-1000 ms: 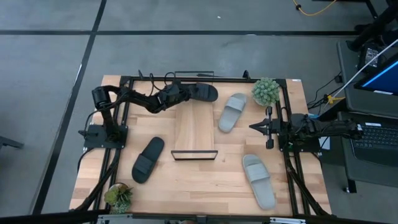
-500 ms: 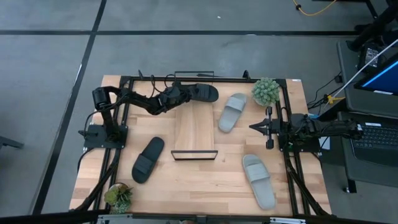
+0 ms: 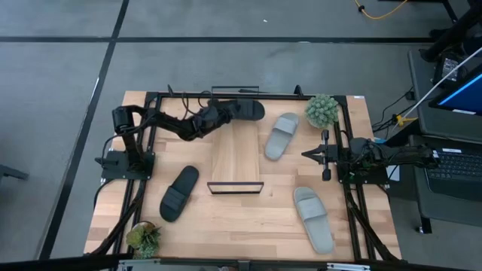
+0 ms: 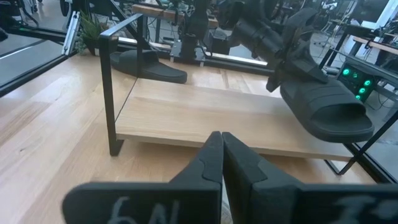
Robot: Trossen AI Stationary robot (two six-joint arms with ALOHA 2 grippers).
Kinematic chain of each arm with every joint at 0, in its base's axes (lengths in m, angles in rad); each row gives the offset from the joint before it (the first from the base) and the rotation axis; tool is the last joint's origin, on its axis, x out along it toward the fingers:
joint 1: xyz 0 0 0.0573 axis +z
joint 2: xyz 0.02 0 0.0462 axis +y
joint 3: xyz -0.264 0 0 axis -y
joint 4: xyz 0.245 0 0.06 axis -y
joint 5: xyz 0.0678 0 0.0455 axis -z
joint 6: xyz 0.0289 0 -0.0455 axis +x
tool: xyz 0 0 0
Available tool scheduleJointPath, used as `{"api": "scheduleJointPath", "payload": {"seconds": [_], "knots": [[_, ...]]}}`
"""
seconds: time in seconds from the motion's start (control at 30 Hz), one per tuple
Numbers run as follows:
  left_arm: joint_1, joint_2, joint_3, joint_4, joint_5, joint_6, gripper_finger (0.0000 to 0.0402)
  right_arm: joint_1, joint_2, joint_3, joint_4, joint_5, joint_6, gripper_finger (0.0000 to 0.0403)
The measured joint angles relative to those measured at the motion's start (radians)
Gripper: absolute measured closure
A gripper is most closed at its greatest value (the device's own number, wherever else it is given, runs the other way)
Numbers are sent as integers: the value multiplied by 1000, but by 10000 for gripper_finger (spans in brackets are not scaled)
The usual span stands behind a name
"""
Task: Pick and place slides into the shelf
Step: Put the top black slides on the shelf
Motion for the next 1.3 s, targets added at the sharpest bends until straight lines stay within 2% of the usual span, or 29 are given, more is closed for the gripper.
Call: {"api": "scheduleJointPath", "payload": {"seconds": [0.33,0.77,0.93,1.3], "knots": [[30,0,0,-40,2,3,398,0,0,0,0,0,0,396],[36,0,0,-42,31,5,331,0,0,0,0,0,0,396],[36,0,0,-42,11,84,318,0,0,0,1,0,4,396],[45,0,0,-42,-10,218,316,0,0,0,1,-28,7,396]]}}
